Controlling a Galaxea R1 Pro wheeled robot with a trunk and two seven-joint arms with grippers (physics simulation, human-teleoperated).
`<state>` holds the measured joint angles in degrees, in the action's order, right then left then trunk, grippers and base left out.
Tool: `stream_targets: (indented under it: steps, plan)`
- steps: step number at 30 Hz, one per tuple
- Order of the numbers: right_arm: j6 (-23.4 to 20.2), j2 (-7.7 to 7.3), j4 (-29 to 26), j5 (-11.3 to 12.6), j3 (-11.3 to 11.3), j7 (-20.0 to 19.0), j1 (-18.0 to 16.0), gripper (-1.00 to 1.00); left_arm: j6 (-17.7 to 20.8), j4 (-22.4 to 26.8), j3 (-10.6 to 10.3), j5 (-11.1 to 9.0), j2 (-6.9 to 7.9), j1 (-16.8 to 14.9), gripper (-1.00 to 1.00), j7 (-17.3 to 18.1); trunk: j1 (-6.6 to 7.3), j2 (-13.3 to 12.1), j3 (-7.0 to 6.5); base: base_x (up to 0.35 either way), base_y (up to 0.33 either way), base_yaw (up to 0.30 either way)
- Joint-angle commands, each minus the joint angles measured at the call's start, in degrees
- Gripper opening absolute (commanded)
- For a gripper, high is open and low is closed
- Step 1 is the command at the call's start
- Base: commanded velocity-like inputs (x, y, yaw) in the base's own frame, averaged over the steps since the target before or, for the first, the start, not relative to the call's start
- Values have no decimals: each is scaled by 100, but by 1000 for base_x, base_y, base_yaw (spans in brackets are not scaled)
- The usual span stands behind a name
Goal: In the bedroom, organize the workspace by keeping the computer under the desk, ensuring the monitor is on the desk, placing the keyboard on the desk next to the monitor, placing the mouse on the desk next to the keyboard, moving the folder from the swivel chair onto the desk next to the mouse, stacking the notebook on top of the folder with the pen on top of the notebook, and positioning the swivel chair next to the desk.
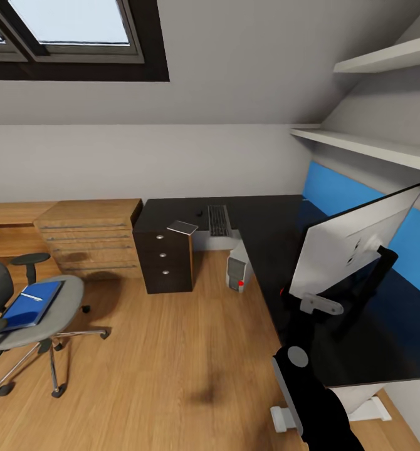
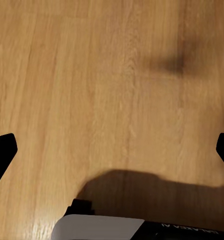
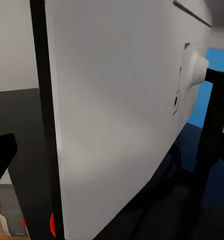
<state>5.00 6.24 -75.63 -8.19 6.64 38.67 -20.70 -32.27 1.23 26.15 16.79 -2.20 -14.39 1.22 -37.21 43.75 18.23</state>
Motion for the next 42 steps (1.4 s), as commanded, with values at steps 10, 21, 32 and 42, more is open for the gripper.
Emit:
stream_targets:
  steps: [10,21,32,42]
  plan:
    - [1,3,-4,-25,4,50,-4,100,-10,-1,57,35,0,-2,100,-22,219,-397,-173,0,0,0]
    - [0,3,4,-24,6,43,-4,100,-9,-3,55,35,0,-2,100,-26,373,-678,-299,0,0,0]
    - [1,-22,21,-145,426,18,11,100,-15,-1,57,35,0,-2,100,-3,373,-678,-299,60,44,0]
    - [1,-26,1,-184,476,131,13,100,-12,-3,57,35,0,-2,100,-16,373,-678,-299,64,24,0]
